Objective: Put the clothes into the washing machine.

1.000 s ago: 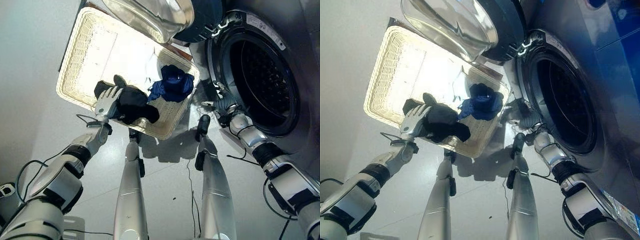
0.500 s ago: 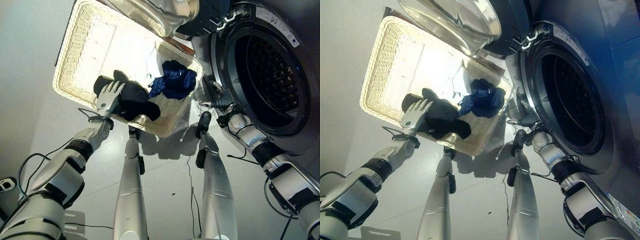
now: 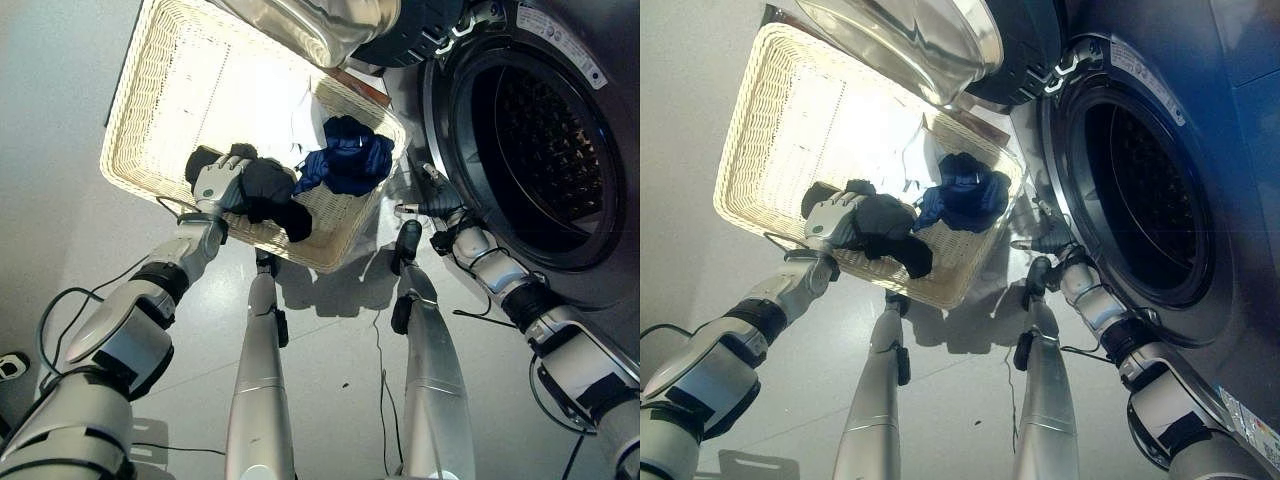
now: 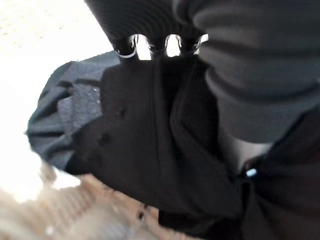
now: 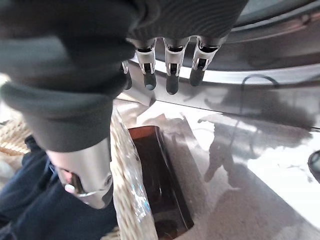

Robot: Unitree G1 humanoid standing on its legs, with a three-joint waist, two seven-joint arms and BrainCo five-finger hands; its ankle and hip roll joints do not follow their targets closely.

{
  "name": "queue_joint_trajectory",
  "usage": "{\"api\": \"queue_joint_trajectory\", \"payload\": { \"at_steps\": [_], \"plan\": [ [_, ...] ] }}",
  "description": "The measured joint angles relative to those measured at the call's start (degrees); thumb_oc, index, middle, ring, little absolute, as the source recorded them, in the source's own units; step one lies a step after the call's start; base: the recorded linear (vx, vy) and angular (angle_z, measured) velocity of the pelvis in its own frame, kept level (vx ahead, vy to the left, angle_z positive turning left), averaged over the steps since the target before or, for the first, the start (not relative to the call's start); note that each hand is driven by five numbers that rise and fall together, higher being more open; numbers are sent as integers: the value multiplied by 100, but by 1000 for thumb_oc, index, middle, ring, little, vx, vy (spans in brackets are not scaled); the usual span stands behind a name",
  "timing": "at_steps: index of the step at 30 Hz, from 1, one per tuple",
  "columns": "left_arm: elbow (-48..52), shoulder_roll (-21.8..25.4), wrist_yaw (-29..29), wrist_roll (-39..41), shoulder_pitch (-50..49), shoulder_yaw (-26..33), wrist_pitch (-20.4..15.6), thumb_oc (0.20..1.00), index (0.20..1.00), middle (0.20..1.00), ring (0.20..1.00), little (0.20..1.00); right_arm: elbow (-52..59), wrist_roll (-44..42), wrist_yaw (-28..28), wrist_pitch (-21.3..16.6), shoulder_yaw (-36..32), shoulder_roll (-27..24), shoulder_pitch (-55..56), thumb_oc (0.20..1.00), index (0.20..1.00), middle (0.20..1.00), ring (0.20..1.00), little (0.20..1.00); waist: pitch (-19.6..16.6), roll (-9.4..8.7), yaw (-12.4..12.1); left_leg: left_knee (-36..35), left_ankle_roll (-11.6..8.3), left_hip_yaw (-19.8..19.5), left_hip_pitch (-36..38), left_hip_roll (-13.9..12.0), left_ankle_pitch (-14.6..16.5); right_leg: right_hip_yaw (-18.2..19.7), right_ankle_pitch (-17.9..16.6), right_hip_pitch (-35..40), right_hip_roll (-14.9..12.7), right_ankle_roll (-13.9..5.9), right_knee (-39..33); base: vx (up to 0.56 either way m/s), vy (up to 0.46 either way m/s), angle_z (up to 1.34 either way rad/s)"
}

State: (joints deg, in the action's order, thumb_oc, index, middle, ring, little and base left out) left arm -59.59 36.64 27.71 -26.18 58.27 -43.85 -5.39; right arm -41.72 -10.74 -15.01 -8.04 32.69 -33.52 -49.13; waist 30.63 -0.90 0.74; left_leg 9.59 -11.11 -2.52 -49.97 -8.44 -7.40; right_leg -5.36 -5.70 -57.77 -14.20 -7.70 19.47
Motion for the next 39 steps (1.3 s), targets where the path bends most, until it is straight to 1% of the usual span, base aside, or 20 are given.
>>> {"api": "queue_joint_trajectory", "payload": {
  "at_steps": [4, 11, 14, 17, 18, 19, 21, 24, 25, 26, 27, 28, 29, 30, 31, 33, 34, 38, 39],
  "plan": [
    [41, 23, 11, 53, 23, 7, -34, 200, 200, 200, 200, 200, 44, -3, -97, 0, 1, 1, -27, 1000, 1000, 1000, 1000, 1000, -7, -2, -15, 26, 0, -11, -63, 1, 0, 2, 2, -53, 0, -1, 22, 0, 0, 0],
    [57, 36, 22, 235, 12, 17, -62, 200, 200, 200, 200, 200, 106, -92, -112, -1, -1, 2, -10, 1000, 1000, 1000, 1000, 1000, -7, -3, -6, 41, 2, -47, -81, 12, 1, 2, 2, -62, 0, -1, 35, 1, -5, 0],
    [244, -15, 169, 805, -253, 454, -319, 200, 200, 200, 200, 200, 386, -945, 10, -72, -100, 34, 125, 1000, 1000, 1000, 1000, 1000, -7, -3, 7, 41, -2, -68, -98, 14, 0, 3, 5, -64, 0, -4, 33, 0, 0, 0],
    [366, -102, 350, 1230, -420, 718, -513, 200, 200, 200, 200, 200, 515, -1486, 154, -125, -264, 129, 254, 1000, 1000, 1000, 1000, 1000, -6, -3, 21, 41, -2, -75, -103, 15, 0, 2, 6, -67, 0, -6, 34, 0, 0, 0],
    [559, -107, 382, 1339, -562, 940, -585, 200, 200, 200, 200, 200, 621, -1693, 227, -175, -404, 177, 339, 1000, 1000, 1000, 1000, 1000, -6, -4, 26, 39, -3, -74, -103, 16, 0, 2, 6, -69, 0, -6, 33, 0, 0, 0],
    [847, -136, 494, 1415, -760, 1226, -738, 200, 200, 200, 200, 200, 841, -1920, 307, -220, -609, 233, 499, 1000, 1000, 1000, 1000, 1000, -5, -5, 25, 35, -4, -77, -103, 16, 1, 2, 5, -70, 1, -5, 33, 0, 0, 0],
    [1523, -205, 830, 1462, -1183, 1607, -1002, 200, 200, 200, 200, 200, 1387, -2321, 482, -290, -968, 327, 836, 1000, 1000, 1000, 1000, 1000, -4, -7, 8, 27, -8, -79, -103, 18, 4, 3, 2, -70, 1, 0, 31, 0, 0, 0],
    [1864, -217, 1118, 1421, -1383, 1596, -1245, 200, 200, 200, 200, 200, 1640, -2555, 638, -304, -1021, 391, 934, 1000, 1000, 1000, 1000, 1000, -4, -7, -14, 30, -8, -85, -101, 18, 4, 4, 5, -68, 1, -6, 35, 0, -23, 0],
    [1864, -217, 1118, 1421, -1383, 1596, -1245, 200, 200, 200, 200, 200, 1640, -2555, 638, -304, -1021, 391, 934, 1000, 1000, 1000, 1000, 1000, -4, -7, -14, 30, -8, -85, -101, 18, 4, 4, 5, -68, 1, -6, 35, 0, 0, 0],
    [2365, -205, 1295, 1304, -1579, 1717, -1284, 200, 200, 200, 200, 200, 2040, -2726, 759, -291, -1197, 456, 1119, 1000, 1000, 1000, 1000, 1000, -3, -9, -27, 27, -8, -88, -103, 18, 4, 4, 5, -75, 0, -5, 36, 4, -36, 0],
    [2542, -208, 1421, 1238, -1631, 1746, -1414, 200, 200, 200, 200, 200, 2178, -2808, 844, -296, -1218, 489, 1165, 1000, 1000, 1000, 1000, 1000, -3, -9, -24, 29, -8, -87, -102, 18, 4, 5, 5, -70, 1, -5, 37, 9, -58, 0],
    [2642, -209, 1460, 1156, -1618, 1779, -1443, 200, 200, 200, 200, 200, 2232, -2848, 893, -279, -1228, 525, 1168, 1000, 1000, 1000, 1000, 1000, -3, -9, -25, 32, -8, -94, -102, 18, 4, 4, 9, -69, 0, -10, 40, 13, -79, 0],
    [3135, -215, 1505, 1058, -1692, 1940, -1459, 200, 200, 200, 200, 200, 2566, -3065, 986, -260, -1370, 659, 1297, 1000, 1000, 1000, 1000, 1000, -1, -13, -30, 32, -12, -103, -103, 17, 1, 4, 2, -74, 1, -1, 44, 9, -47, 0],
    [3135, -215, 1505, 1058, -1692, 1940, -1459, 200, 200, 200, 200, 200, 2566, -3065, 986, -260, -1370, 659, 1297, 1000, 1000, 1000, 1000, 1000, -1, -13, -30, 32, -12, -103, -103, 17, 1, 4, 2, -74, 1, -1, 44, 16, -81, 0],
    [3514, -222, 1569, 933, -1702, 2061, -1593, 200, 200, 200, 200, 200, 2802, -3233, 1106, -258, -1406, 770, 1373, 1000, 1000, 1000, 1000, 1000, -1, -13, -36, 35, -13, -106, -102, 17, 1, 4, -6, -70, 1, 11, 48, 12, -55, 0],
    [3514, -222, 1569, 933, -1702, 2061, -1593, 200, 200, 200, 200, 200, 2802, -3233, 1106, -258, -1406, 770, 1373, 1000, 1000, 1000, 1000, 1000, -1, -13, -36, 35, -13, -106, -102, 17, 1, 4, -6, -70, 1, 11, 48, 11, -49, 0],
    [4030, -305, 1579, 875, -1603, 2162, -1686, 200, 200, 200, 200, 200, 3066, -3500, 1251, -208, -1407, 963, 1384, 1000, 1000, 1000, 1000, 1000, 0, -14, -40, 54, -13, -127, -102, 18, 1, 2, -6, -71, 0, 15, 71, 11, -43, 1],
    [4061, -328, 1584, 759, -1472, 2183, -1744, 200, 200, 200, 200, 200, 3123, -3568, 1324, -171, -1406, 1014, 1369, 1000, 1000, 1000, 1000, 1000, 0, -14, -37, 77, -23, -129, -105, 16, 7, 2, 15, -73, 1, 3, 86, 12, -38, 0],
    [4223, -365, 1581, 599, -1466, 2166, -1749, 200, 200, 200, 200, 200, 3500, -3627, 1492, -159, -1397, 1027, 1431, 1000, 1000, 1000, 1000, 1000, 0, -14, -30, 79, -26, -152, -106, 16, 9, 1, 19, -76, 3, 3, 92, 14, -55, 0]
  ]
}}
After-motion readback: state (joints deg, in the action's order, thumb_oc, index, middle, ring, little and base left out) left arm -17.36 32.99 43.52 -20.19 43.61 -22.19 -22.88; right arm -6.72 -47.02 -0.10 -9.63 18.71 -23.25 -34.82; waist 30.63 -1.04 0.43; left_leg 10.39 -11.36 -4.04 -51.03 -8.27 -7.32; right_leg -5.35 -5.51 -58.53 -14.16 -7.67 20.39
